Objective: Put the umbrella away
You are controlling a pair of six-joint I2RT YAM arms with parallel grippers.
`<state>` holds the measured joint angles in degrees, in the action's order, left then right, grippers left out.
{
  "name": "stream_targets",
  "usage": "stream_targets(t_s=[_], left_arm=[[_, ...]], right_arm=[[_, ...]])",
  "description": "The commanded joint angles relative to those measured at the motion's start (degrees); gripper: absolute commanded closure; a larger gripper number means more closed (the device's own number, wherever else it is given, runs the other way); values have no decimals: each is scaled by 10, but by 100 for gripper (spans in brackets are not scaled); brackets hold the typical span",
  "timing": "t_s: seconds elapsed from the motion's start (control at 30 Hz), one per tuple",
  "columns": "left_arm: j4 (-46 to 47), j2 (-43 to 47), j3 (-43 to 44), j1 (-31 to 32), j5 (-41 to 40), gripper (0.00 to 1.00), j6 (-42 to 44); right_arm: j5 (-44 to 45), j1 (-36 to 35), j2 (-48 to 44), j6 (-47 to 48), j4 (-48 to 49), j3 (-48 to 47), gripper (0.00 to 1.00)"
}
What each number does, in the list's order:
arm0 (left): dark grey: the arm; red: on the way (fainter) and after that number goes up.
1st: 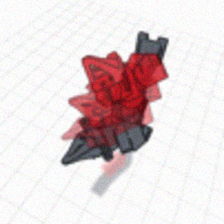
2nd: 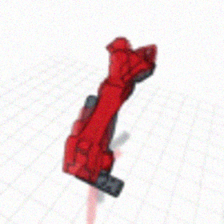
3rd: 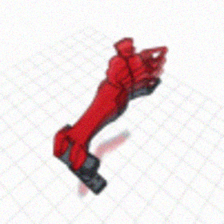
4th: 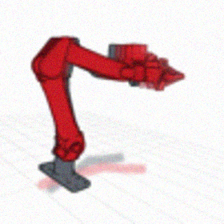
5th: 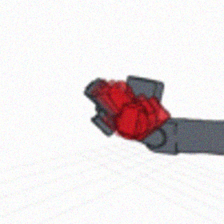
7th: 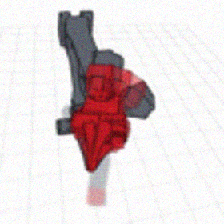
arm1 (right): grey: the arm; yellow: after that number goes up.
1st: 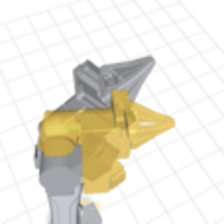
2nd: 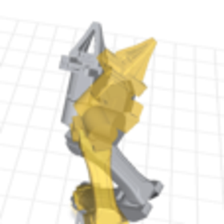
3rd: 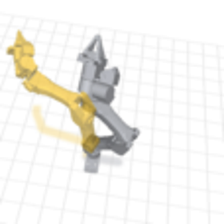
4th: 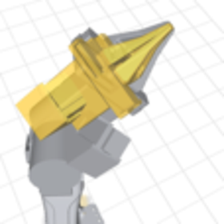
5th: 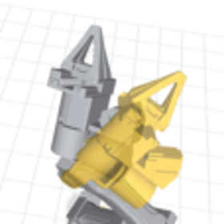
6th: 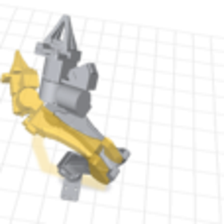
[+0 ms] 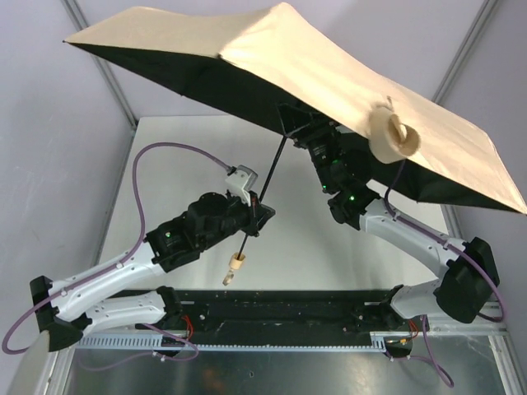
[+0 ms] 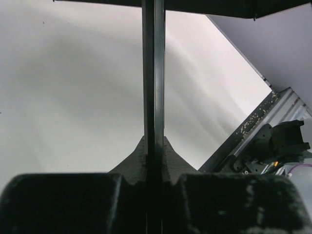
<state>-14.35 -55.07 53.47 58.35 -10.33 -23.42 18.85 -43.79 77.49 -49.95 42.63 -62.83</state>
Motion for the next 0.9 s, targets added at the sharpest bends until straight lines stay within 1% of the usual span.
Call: stream_targets(t_s=[0.0, 0.07, 0.13, 0.27, 0.33, 0.5, 0.7, 0.77, 0.83, 0.87], left_arm=[[65, 20, 36, 14, -48, 100, 31], [65, 23, 34, 20, -53, 100, 31], [65, 26, 32, 26, -55, 100, 30], [65, 34, 26, 35, -57, 100, 29], [65, 37, 22, 37, -58, 100, 29], [65, 38, 14, 40, -66, 100, 29], [64, 32, 12, 43, -78, 100, 35], [64, 32, 8, 44, -87, 100, 37], [61, 30, 6, 45, -100, 100, 39], [58, 27, 6, 45, -104, 100, 39]], right_arm=[[73, -10, 26, 76, 24, -70, 23], [102, -10, 37, 80, 14, -86, 20], [118, -3, 45, 67, 9, -95, 21], [121, 17, 57, 34, 21, -101, 34], [117, 28, 56, 23, 20, -104, 38], [122, 48, 48, 24, 2, -114, 39], [111, 63, 58, 21, 19, -124, 38], [115, 64, 61, 21, 22, -131, 41], [112, 65, 65, 15, 34, -137, 47], [103, 64, 68, 11, 45, -138, 48]])
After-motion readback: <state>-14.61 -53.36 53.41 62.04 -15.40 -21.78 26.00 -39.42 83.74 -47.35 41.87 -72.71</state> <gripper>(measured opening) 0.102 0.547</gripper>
